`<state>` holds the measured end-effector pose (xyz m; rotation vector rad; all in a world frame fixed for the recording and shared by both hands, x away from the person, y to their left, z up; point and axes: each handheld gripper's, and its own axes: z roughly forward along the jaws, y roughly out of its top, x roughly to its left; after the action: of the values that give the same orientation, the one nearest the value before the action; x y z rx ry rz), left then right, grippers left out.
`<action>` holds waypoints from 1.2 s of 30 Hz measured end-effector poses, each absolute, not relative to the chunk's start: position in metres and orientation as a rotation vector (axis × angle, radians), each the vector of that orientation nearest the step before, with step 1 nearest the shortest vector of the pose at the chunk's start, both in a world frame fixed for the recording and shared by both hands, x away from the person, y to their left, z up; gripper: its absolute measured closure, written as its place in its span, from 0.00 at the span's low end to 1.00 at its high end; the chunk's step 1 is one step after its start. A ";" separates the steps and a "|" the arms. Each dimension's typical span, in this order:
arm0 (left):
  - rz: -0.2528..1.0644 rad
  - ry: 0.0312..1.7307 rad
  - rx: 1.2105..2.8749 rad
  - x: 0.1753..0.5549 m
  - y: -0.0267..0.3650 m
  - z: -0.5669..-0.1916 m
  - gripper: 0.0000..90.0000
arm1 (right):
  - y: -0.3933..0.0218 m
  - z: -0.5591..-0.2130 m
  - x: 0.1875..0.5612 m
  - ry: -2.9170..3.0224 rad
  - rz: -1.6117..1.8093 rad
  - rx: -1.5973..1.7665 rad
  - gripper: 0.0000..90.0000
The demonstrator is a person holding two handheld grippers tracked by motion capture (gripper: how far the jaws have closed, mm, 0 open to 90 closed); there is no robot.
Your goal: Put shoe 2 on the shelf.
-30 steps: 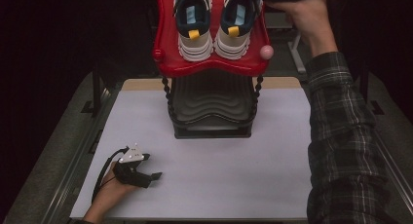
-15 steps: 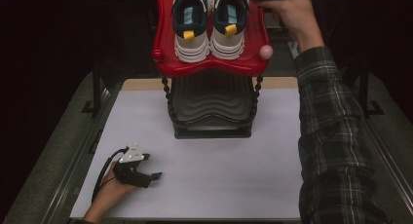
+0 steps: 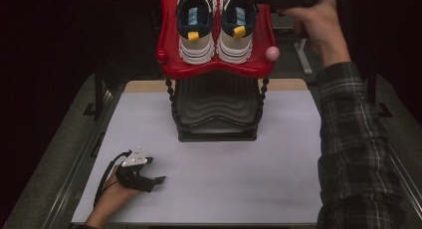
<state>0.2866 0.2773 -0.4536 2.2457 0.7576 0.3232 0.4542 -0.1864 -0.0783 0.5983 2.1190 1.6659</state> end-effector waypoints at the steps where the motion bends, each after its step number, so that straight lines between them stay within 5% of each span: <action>1: 0.323 0.758 2.246 0.287 0.277 -0.454 0.16 | -0.195 -0.082 0.447 2.111 1.669 0.622 0.29; 19: 0.324 0.758 2.245 0.286 0.277 -0.454 0.16 | -0.251 -0.135 0.376 2.124 1.593 0.747 0.20; 36: 0.325 0.760 2.239 0.286 0.277 -0.454 0.16 | -0.273 -0.228 0.338 2.145 1.615 0.834 0.20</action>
<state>0.2863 0.2769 -0.4538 2.2391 0.7602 0.3246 0.3380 -0.2728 -0.2280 0.8338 2.1448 1.6155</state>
